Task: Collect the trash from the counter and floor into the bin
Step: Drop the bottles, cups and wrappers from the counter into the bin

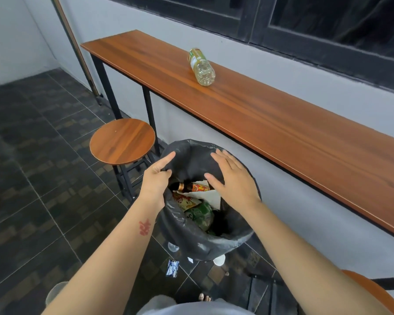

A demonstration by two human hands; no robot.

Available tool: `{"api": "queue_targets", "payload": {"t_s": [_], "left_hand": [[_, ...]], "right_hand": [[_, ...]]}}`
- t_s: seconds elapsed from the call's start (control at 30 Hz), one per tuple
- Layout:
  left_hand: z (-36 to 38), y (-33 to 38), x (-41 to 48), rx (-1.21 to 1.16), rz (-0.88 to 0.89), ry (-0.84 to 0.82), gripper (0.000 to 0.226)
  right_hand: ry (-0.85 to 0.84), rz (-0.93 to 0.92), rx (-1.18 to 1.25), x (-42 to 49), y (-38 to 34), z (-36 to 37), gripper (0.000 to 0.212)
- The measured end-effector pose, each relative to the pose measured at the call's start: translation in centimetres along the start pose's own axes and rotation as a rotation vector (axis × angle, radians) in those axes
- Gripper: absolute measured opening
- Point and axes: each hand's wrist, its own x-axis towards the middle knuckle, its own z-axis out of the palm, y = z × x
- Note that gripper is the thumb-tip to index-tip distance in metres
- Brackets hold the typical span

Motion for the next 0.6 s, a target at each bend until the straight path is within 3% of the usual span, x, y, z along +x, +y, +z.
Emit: {"api": "queue_targets", "payload": {"t_s": [0.23, 0.6], "left_hand": [[-2.6, 0.5, 3.7, -0.098, 0.002, 0.065, 0.054], [-7.1, 6.0, 14.3, -0.114, -0.047, -0.029, 0.05]], "right_hand": [[0.393, -0.076, 0.169, 8.2, -3.1, -3.2, 0.05], [0.364, 0.286, 0.053, 24.8, -3.3, -1.2, 0.077]]}}
